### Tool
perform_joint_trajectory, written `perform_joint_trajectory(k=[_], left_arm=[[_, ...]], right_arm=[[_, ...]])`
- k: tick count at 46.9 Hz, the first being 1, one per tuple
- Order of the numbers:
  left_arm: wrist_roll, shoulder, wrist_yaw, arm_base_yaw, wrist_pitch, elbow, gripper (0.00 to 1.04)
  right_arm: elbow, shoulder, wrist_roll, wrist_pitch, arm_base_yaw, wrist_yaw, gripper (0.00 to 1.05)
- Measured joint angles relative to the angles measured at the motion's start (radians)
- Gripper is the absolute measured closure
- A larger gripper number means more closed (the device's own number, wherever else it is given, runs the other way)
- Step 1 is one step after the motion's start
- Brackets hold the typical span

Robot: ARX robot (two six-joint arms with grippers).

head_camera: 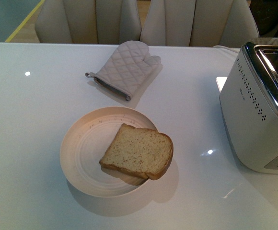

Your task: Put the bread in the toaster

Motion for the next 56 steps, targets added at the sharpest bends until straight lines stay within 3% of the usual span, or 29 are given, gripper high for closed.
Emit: perform_joint_trajectory(k=[23, 39, 45, 56], left_arm=[[0.000, -0.272, 0.000, 0.000, -0.259, 0.000, 1.02], [0.000, -0.350, 0.000, 0.000, -0.338, 0.000, 1.02], [0.000, -0.490, 0.000, 0.000, -0.504, 0.000, 1.02], [-0.001, -0.523, 0.000, 0.000, -0.516, 0.000, 1.01]], right_arm=[[0.000, 0.000, 0.000, 0.000, 0.000, 0.000, 0.09], [0.000, 0.000, 0.000, 0.000, 0.000, 0.000, 0.09], [0.000, 0.000, 0.000, 0.000, 0.000, 0.000, 0.09], [0.000, 0.000, 0.000, 0.000, 0.000, 0.000, 0.09]])
